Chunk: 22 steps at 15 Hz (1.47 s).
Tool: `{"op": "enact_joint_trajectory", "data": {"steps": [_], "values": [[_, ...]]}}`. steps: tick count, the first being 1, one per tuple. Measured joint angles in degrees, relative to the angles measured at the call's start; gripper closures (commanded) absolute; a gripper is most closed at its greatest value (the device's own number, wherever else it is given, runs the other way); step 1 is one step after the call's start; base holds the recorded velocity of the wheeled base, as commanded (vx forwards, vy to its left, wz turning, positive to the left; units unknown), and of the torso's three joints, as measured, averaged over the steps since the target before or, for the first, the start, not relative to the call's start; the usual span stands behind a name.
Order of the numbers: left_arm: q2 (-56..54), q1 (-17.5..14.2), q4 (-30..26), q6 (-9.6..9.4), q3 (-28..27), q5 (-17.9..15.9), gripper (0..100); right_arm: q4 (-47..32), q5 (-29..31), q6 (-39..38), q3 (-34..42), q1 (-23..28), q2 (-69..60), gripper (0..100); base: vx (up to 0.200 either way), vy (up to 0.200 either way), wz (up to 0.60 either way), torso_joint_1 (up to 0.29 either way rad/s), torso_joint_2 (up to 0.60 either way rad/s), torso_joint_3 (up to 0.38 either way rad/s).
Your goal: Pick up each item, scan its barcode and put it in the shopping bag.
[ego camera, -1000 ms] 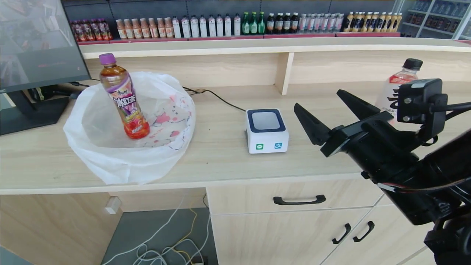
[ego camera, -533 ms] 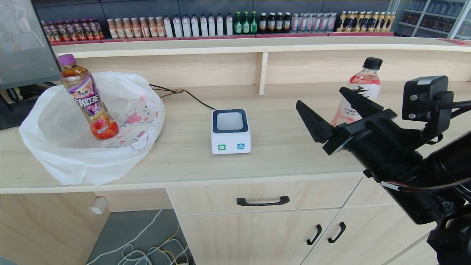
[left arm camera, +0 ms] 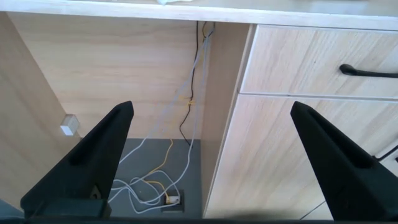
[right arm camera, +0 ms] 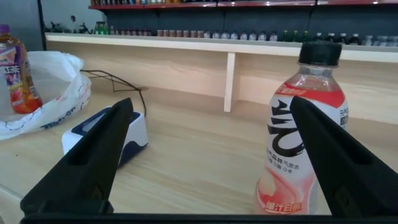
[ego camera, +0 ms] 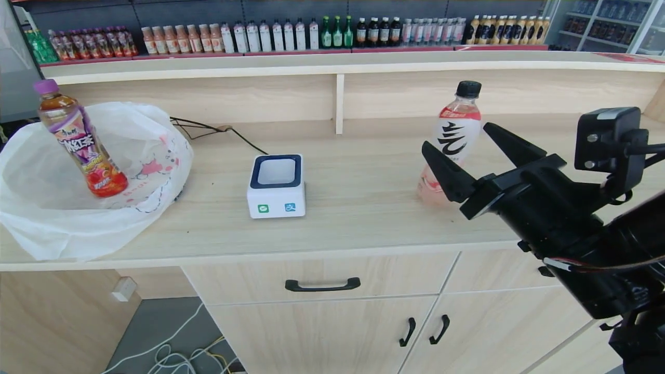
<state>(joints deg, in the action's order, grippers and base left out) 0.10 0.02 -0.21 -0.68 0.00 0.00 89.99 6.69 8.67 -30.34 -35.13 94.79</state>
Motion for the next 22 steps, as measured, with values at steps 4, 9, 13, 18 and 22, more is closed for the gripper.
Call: {"op": "enact_joint_trajectory", "data": {"steps": [4,9,13,18,22], "values": [[0.0,0.0,0.1,0.06,0.0,0.0,0,-0.1,0.0,0.5,2.0,3.0,-0.1,0,0.000,0.000,0.00,0.000,0.00,0.000],[0.0,0.0,0.0,0.00,0.0,0.0,0,-0.1,1.5,0.7,4.5,8.5,-0.1,0,0.000,0.000,0.00,0.000,0.00,0.000],[0.0,0.0,0.0,-0.02,0.0,0.0,0,-0.1,7.9,-0.3,4.4,9.3,1.3,0,0.000,0.000,0.00,0.000,0.00,0.000],[0.0,0.0,0.1,-0.02,0.0,0.0,0,0.0,7.9,-0.4,0.7,9.7,5.9,0,0.000,0.000,0.00,0.000,0.00,0.000],[0.0,0.0,0.1,-0.02,0.0,0.0,0,-0.1,8.0,-0.5,-2.3,9.7,10.2,0,0.000,0.000,0.00,0.000,0.00,0.000]]}}
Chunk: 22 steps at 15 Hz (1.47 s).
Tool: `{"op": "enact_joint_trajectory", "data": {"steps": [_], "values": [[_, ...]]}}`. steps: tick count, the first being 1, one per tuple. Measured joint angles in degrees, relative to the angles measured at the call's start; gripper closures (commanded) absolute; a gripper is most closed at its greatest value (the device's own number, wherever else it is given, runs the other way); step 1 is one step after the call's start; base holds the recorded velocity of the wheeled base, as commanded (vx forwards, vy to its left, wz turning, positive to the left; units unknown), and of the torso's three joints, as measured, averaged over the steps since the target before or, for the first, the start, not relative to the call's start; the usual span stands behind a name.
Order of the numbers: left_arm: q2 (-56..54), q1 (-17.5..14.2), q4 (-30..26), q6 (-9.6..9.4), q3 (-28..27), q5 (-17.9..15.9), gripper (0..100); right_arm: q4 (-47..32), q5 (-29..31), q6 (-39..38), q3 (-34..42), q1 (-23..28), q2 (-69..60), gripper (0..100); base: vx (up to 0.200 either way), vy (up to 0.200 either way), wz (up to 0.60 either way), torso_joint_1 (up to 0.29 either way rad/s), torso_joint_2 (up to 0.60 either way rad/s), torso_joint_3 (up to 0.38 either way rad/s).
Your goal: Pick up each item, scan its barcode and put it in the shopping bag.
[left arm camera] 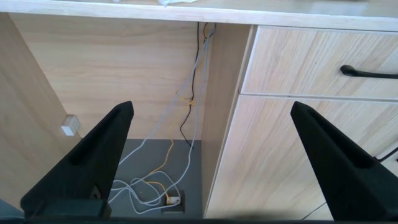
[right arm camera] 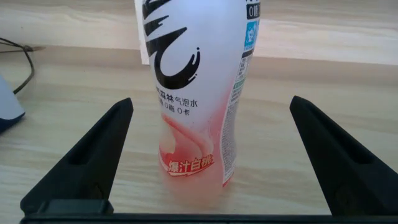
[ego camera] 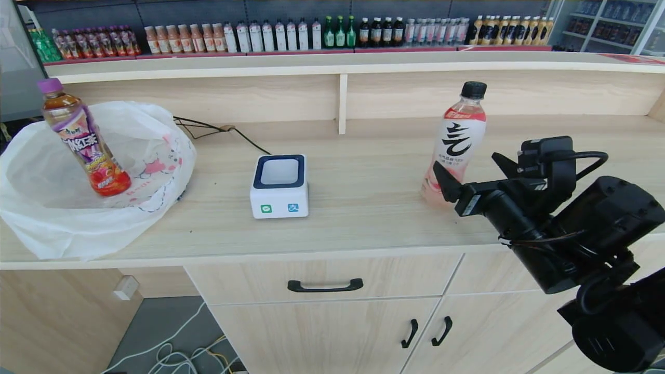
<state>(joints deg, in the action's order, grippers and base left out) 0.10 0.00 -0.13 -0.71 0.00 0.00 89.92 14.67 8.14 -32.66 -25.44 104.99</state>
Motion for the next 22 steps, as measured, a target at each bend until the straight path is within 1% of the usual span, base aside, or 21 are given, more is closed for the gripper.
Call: {"op": "enact_joint_trajectory", "data": {"steps": [5,11,13,17,21,22], "values": [[0.0,0.0,0.0,0.02,0.0,0.0,0,0.0,-0.1,-1.5,0.0,-0.2,1.3,0,0.000,0.000,0.00,0.000,0.00,0.000],[0.0,0.0,0.0,0.02,0.0,0.0,0,0.0,-2.9,-2.6,-1.0,0.1,2.7,0,0.000,0.000,0.00,0.000,0.00,0.000],[0.0,0.0,0.0,0.00,0.0,0.0,0,-0.2,-3.0,-2.6,-4.1,0.2,3.9,0,0.000,0.000,0.00,0.000,0.00,0.000],[0.0,0.0,0.0,0.00,0.0,0.0,0,-8.4,-3.3,-2.6,-11.6,0.7,5.1,0,0.000,0.000,0.00,0.000,0.00,0.000],[0.0,0.0,0.0,0.02,0.0,0.0,0,-12.5,-3.5,-3.5,-17.5,2.4,6.2,0,0.000,0.000,0.00,0.000,0.00,0.000],[0.0,0.0,0.0,0.02,0.0,0.0,0,-12.7,-4.8,-4.2,-17.9,2.8,6.4,0,0.000,0.000,0.00,0.000,0.00,0.000]]}}
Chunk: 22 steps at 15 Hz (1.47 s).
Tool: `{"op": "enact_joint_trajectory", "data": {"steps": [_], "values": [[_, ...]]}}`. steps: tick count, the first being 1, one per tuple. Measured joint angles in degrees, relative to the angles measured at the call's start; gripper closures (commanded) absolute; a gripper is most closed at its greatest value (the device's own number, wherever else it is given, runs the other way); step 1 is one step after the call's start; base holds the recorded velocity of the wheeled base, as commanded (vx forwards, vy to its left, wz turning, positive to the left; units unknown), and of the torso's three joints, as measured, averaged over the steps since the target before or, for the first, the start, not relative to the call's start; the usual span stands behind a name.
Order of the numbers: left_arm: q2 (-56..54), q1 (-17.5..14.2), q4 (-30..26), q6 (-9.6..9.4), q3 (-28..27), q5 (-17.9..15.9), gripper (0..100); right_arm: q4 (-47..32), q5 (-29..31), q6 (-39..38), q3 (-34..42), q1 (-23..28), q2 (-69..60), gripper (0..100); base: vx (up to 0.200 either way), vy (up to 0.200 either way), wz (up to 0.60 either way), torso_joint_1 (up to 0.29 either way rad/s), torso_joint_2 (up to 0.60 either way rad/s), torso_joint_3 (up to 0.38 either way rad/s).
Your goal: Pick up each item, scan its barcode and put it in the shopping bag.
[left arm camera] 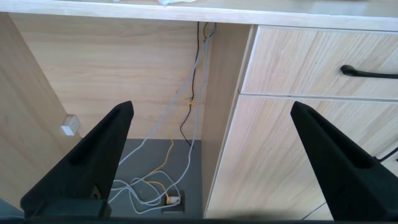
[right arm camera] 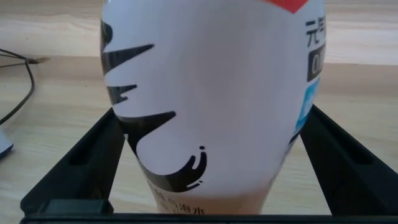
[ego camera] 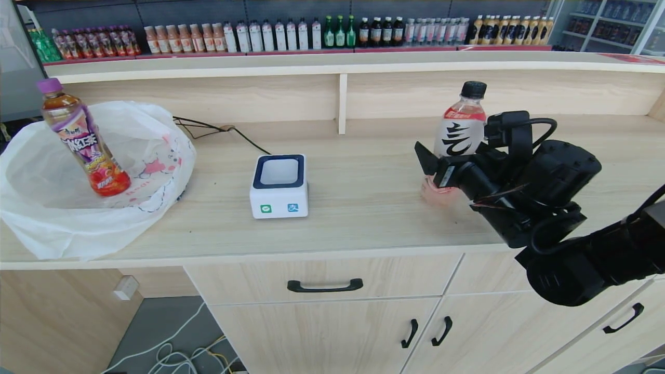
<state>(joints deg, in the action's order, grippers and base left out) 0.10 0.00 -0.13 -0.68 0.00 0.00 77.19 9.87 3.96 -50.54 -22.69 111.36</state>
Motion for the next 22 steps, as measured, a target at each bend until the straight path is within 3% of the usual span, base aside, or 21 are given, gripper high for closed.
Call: {"op": "enact_joint_trajectory", "data": {"steps": [16,17,22], "values": [[0.0,0.0,0.0,-0.02,0.0,0.0,0,-0.1,-1.7,-0.5,0.0,1.5,0.5,0,0.000,0.000,0.00,0.000,0.00,0.000],[0.0,0.0,0.0,0.00,0.0,0.0,0,-0.1,-1.6,-0.5,0.0,1.5,0.5,100,0.000,0.000,0.00,0.000,0.00,0.000],[0.0,0.0,0.0,0.00,0.0,0.0,0,0.2,-1.7,-0.5,-0.3,1.5,0.5,100,0.000,0.000,0.00,0.000,0.00,0.000]]}}
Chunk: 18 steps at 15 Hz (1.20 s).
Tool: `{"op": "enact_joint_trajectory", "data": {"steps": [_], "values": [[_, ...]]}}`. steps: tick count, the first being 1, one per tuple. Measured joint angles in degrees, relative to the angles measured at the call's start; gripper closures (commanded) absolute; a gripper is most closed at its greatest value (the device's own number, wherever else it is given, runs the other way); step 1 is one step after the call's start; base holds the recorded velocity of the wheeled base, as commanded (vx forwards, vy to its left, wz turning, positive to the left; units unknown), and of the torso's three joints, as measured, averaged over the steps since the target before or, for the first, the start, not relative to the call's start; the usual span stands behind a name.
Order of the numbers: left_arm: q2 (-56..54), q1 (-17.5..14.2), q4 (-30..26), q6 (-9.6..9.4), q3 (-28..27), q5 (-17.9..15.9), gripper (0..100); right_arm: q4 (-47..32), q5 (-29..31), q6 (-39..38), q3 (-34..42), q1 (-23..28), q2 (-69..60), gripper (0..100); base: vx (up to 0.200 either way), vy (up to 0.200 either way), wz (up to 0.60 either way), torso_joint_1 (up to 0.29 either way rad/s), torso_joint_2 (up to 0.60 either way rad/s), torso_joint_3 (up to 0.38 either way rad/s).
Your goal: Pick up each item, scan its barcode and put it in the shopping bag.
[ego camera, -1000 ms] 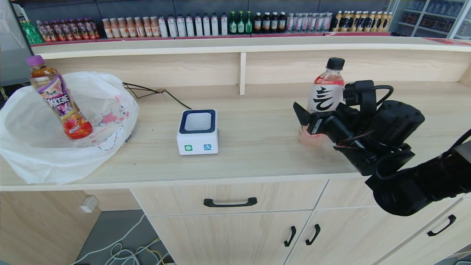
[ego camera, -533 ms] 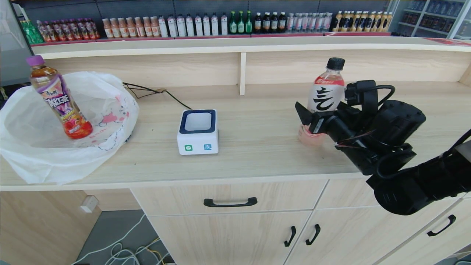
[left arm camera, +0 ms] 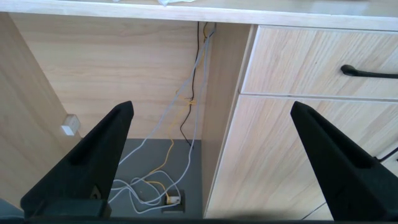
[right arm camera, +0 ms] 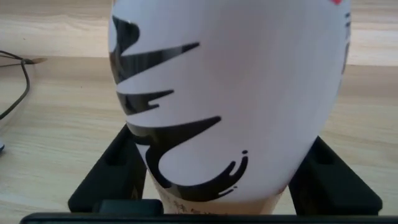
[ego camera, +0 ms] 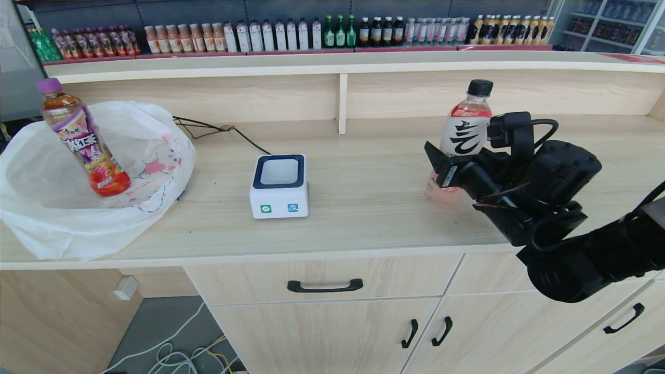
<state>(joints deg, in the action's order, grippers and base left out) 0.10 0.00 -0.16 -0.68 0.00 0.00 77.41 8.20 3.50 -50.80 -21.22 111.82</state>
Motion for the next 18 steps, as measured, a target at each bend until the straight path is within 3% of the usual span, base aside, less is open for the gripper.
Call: {"op": "enact_joint_trajectory", "data": {"steps": [11,18], "values": [[0.0,0.0,0.0,-0.02,0.0,0.0,0,-0.5,0.0,0.1,-2.1,0.0,-0.7,100,0.000,0.000,0.00,0.000,0.00,0.000],[0.0,0.0,0.0,-0.02,0.0,0.0,0,-11.7,-0.5,1.8,-8.5,-0.7,-5.7,100,0.000,0.000,0.00,0.000,0.00,0.000]]}}
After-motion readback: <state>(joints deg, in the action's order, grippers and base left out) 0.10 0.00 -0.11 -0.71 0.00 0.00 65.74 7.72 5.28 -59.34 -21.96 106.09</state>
